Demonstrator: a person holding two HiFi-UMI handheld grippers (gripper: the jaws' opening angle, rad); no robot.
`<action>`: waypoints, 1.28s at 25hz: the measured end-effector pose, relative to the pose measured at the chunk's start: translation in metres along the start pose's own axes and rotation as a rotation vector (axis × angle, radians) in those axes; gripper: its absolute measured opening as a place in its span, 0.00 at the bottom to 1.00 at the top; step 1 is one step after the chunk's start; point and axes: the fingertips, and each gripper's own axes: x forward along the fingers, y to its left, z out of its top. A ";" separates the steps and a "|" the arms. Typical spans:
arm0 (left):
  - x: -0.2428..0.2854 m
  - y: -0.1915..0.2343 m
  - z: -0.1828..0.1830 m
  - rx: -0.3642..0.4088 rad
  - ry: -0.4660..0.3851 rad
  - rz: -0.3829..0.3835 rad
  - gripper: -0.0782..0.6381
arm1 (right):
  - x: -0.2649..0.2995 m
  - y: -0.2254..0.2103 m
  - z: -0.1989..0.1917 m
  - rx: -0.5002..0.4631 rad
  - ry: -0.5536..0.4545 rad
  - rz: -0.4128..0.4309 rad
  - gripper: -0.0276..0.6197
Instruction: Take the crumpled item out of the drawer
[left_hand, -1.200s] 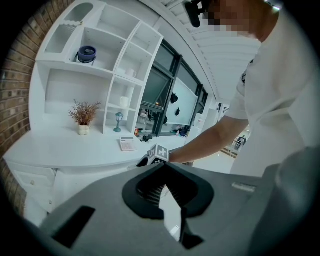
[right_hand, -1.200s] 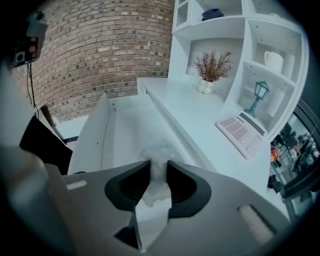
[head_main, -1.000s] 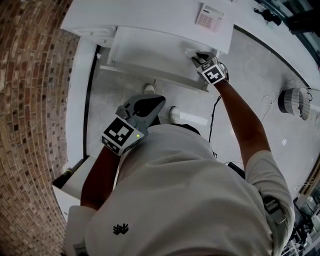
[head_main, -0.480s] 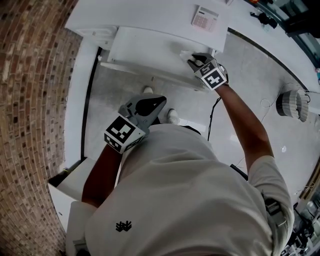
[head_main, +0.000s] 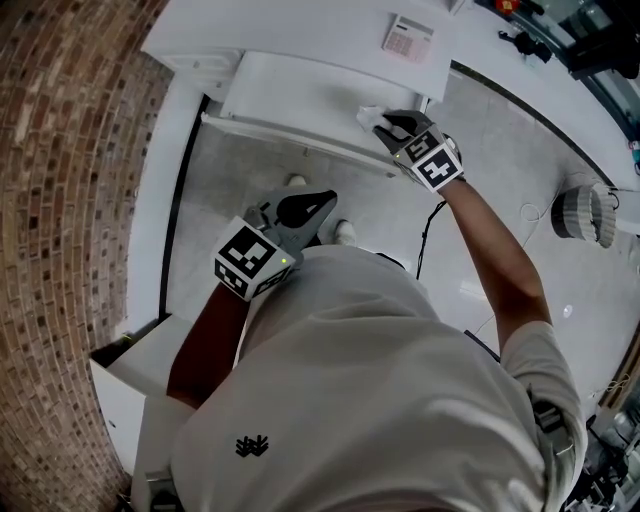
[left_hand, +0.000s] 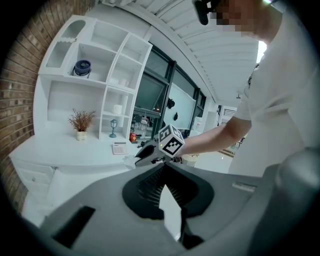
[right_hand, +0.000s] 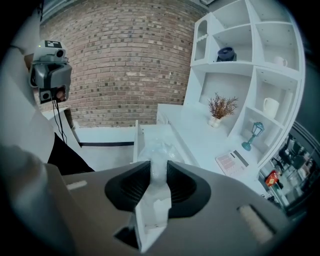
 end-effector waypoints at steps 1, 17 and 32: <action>-0.001 -0.003 -0.001 0.001 -0.001 -0.001 0.12 | -0.005 0.004 0.002 -0.005 -0.008 0.001 0.22; -0.002 -0.036 -0.015 -0.004 -0.003 0.004 0.12 | -0.071 0.054 0.020 -0.047 -0.065 0.055 0.22; 0.006 -0.049 -0.018 0.004 0.005 -0.008 0.12 | -0.106 0.077 0.039 -0.081 -0.101 0.092 0.22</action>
